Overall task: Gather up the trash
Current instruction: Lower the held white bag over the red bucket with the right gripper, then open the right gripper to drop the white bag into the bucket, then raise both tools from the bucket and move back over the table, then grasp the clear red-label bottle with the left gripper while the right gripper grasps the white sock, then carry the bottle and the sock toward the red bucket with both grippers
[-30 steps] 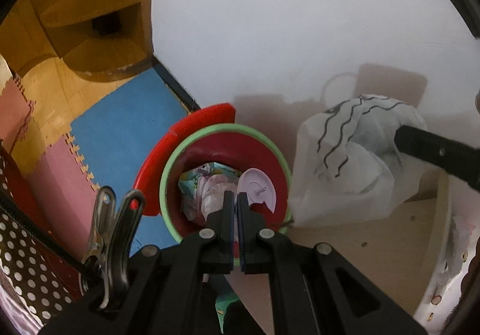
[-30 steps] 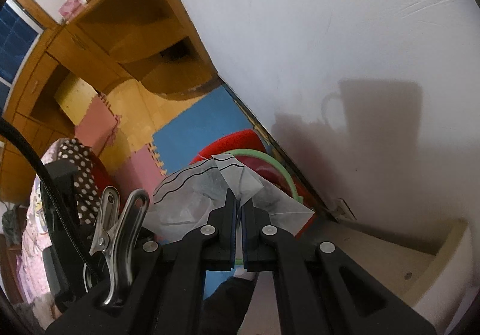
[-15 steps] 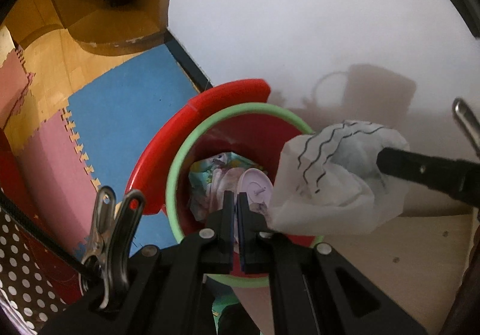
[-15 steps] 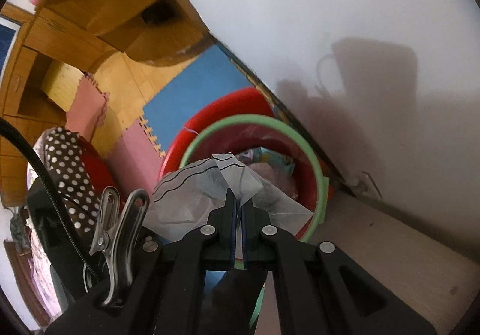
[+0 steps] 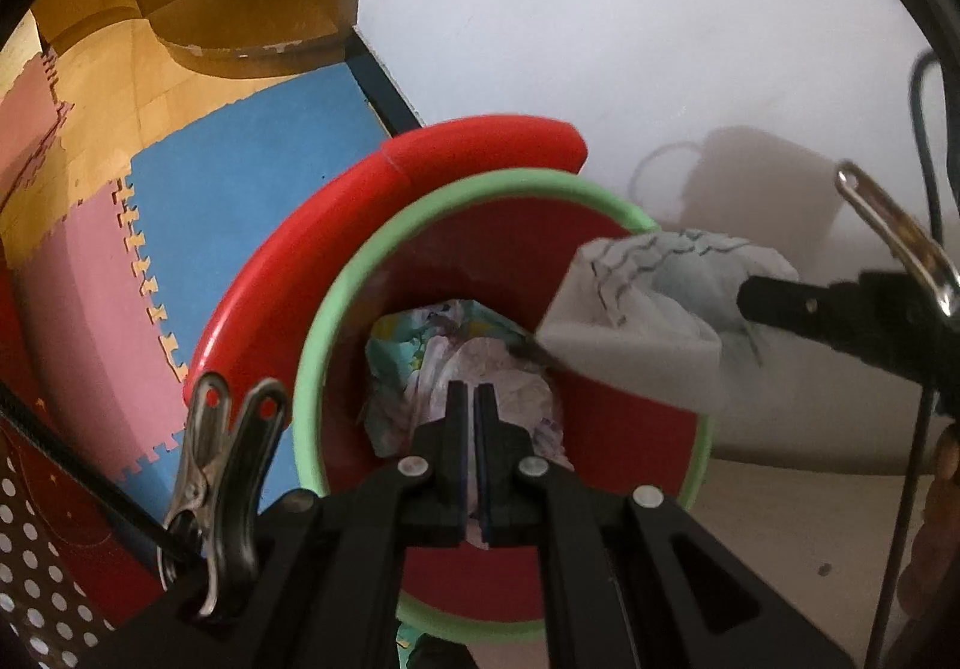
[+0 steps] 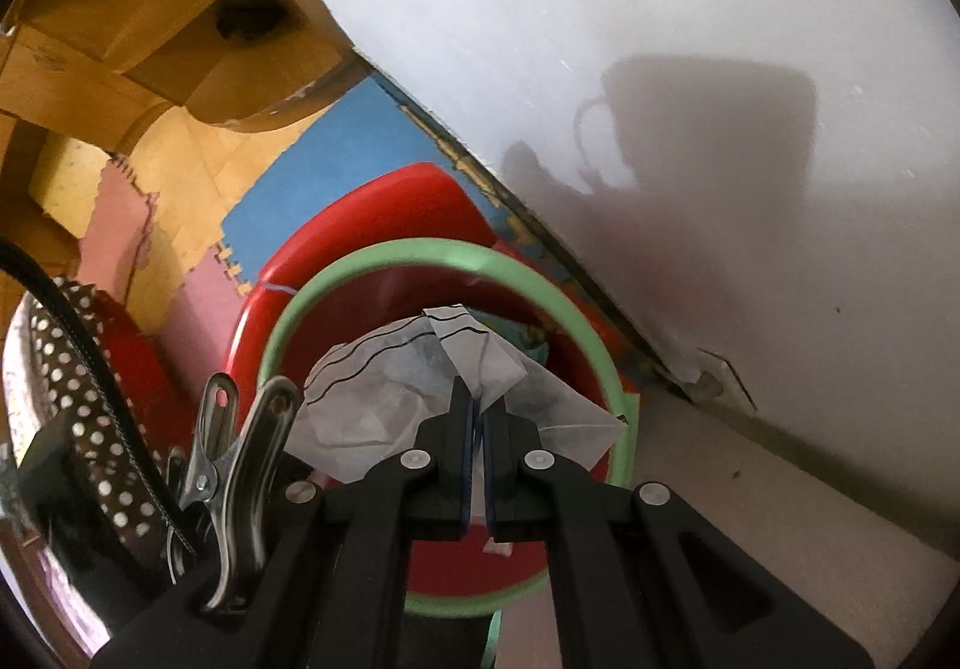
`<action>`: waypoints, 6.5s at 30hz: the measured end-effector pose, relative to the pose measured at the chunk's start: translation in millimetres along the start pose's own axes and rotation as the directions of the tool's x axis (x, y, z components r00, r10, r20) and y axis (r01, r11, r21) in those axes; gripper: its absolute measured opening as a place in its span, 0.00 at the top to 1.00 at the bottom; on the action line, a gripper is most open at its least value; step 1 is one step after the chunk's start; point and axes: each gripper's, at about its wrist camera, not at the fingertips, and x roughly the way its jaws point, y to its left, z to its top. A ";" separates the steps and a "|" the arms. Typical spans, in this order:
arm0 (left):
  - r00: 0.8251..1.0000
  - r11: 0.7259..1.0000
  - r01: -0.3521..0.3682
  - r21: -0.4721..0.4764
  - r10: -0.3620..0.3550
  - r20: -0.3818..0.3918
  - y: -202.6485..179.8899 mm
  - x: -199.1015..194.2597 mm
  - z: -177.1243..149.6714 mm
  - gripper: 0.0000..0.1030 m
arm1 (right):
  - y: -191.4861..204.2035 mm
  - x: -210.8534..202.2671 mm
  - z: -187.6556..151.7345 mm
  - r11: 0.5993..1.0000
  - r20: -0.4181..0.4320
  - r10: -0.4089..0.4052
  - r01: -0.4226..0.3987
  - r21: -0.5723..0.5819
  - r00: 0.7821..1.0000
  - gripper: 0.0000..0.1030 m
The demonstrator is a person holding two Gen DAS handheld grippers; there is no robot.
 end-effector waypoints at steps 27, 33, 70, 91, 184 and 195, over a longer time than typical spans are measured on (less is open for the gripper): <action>0.992 0.986 -0.128 0.102 0.128 0.014 -2.8 -88.3 26.1 0.29 | 2.9 -33.9 -29.7 0.944 0.063 0.266 -0.273 0.186 0.962 0.25; 0.986 0.977 -0.160 0.138 0.152 0.064 -19.3 -138.9 30.8 0.29 | 25.7 -92.6 -37.2 0.939 0.146 0.323 -0.336 0.076 0.935 0.25; 0.982 0.936 -0.093 0.339 0.031 0.186 -220.9 -335.3 -135.6 0.28 | -127.1 -332.9 -260.2 0.865 0.513 0.314 -0.463 0.191 0.799 0.24; 0.970 0.914 -0.094 0.396 -0.006 0.243 -289.6 -337.5 -235.2 0.28 | -213.2 -354.3 -349.9 0.875 0.552 0.300 -0.455 0.165 0.778 0.24; 0.980 0.564 0.100 0.820 -0.201 0.018 -375.5 -277.6 -300.3 0.70 | -315.0 -354.1 -439.4 0.932 0.605 0.005 -0.223 0.286 0.796 0.83; 0.977 0.682 0.052 0.729 -0.186 0.105 -335.5 -304.3 -281.7 0.70 | -264.9 -378.1 -415.6 0.963 0.618 0.107 -0.235 0.130 0.779 0.83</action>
